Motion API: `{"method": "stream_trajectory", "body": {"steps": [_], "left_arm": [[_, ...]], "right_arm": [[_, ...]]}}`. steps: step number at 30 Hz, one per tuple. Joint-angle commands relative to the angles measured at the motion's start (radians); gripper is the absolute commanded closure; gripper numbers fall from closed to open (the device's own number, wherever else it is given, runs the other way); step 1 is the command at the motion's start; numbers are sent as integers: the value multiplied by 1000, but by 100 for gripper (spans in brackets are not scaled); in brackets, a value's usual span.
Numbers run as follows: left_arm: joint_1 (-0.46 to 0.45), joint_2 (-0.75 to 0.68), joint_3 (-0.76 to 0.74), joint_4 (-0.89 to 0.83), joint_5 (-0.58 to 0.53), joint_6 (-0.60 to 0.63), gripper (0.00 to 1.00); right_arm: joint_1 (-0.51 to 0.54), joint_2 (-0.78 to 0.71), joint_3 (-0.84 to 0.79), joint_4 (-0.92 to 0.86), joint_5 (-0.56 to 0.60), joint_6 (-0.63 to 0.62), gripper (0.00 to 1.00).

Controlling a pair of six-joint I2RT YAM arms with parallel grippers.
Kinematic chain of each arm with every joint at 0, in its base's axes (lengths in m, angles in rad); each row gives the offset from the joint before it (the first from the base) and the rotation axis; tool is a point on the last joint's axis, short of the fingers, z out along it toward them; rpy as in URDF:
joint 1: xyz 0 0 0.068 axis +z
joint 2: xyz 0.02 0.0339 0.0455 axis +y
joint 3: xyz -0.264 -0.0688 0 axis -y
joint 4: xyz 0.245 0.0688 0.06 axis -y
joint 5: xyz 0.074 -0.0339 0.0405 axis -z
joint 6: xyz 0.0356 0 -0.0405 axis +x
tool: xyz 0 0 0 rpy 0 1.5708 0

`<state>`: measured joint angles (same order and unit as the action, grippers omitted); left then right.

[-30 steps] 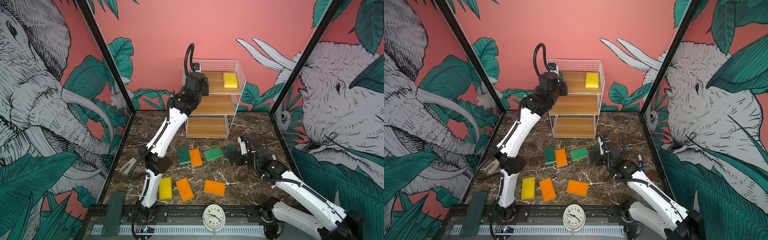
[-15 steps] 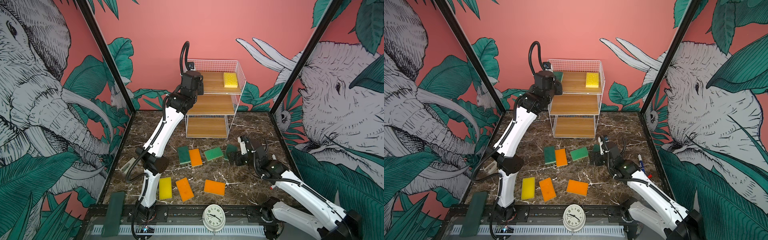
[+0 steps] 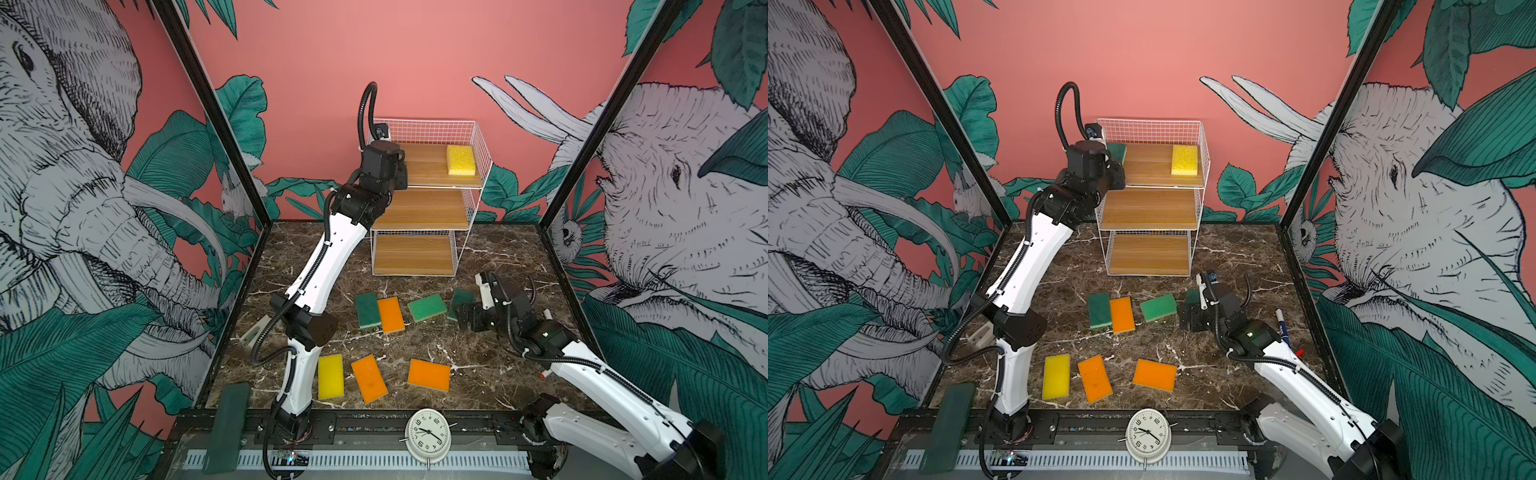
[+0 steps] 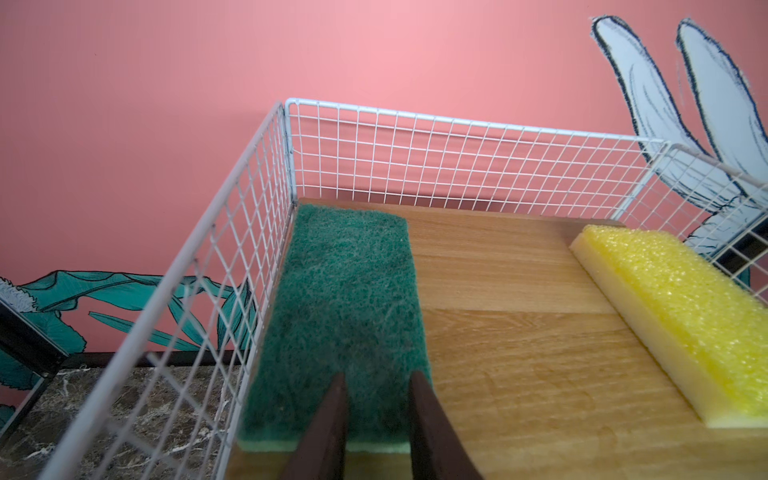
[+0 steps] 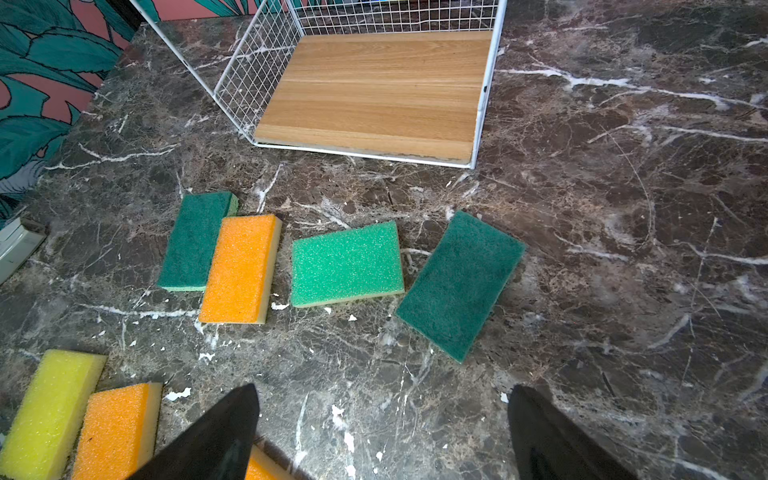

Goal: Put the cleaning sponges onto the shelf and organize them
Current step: 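Push the green pad farther onto the top shelf with the left gripper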

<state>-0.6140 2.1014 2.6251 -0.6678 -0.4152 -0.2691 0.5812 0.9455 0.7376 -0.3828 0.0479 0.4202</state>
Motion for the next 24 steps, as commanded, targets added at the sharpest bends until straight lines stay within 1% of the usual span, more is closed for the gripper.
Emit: {"method": "stream_trajectory", "body": {"steps": [1, 10, 16, 24], "left_arm": [[3, -21, 14, -9, 29, -31, 73], [1, -6, 19, 21, 81, -77, 73], [-12, -10, 21, 17, 81, -73, 73], [-21, -60, 13, -5, 75, -49, 70]], "right_arm": [[-3, -20, -7, 4, 4, 12, 4], [-3, -25, -6, 0, 9, 9, 4], [-3, -20, -4, 5, 4, 11, 4], [-3, -25, -4, 7, -1, 12, 4]]}}
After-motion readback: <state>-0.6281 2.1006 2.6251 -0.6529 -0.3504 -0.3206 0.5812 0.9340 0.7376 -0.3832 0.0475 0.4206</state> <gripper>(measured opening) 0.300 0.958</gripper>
